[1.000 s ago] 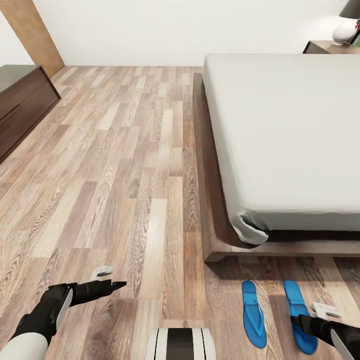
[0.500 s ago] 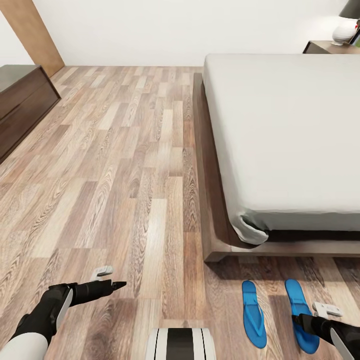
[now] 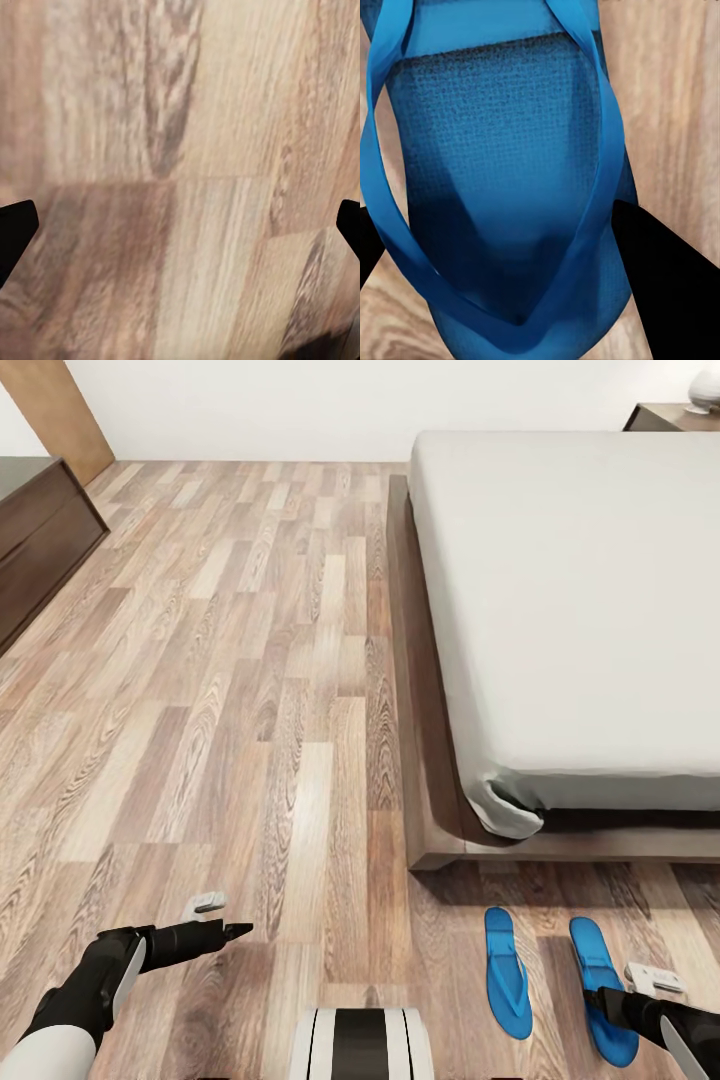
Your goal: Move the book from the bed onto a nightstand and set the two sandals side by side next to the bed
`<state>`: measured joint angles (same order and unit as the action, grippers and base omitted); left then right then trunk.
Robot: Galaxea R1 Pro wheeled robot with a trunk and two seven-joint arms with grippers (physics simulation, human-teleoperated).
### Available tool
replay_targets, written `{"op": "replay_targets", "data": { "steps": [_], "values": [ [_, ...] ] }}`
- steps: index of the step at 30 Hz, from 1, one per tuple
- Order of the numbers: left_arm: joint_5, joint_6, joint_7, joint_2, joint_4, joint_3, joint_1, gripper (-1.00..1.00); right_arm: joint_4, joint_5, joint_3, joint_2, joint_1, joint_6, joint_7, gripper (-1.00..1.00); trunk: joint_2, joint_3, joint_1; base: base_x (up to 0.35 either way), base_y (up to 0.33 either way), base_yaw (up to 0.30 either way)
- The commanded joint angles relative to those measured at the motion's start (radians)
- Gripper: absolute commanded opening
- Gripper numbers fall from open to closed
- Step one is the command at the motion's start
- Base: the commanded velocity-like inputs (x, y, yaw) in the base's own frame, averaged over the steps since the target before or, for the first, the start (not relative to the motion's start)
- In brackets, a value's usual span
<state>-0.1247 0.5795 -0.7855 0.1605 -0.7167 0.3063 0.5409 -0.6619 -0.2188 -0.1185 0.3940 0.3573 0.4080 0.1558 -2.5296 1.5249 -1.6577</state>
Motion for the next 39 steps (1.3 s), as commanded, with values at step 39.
{"op": "replay_targets", "data": {
  "steps": [39],
  "values": [
    [-0.009, 0.002, -0.008, -0.001, -0.001, 0.007, 0.001, 1.0, -0.002, -0.004, -0.003, -0.001, 0.0, 0.006, 0.004, -1.0, -0.001, 0.02, -0.002, 0.027, 0.079, 0.0]
  ]
}}
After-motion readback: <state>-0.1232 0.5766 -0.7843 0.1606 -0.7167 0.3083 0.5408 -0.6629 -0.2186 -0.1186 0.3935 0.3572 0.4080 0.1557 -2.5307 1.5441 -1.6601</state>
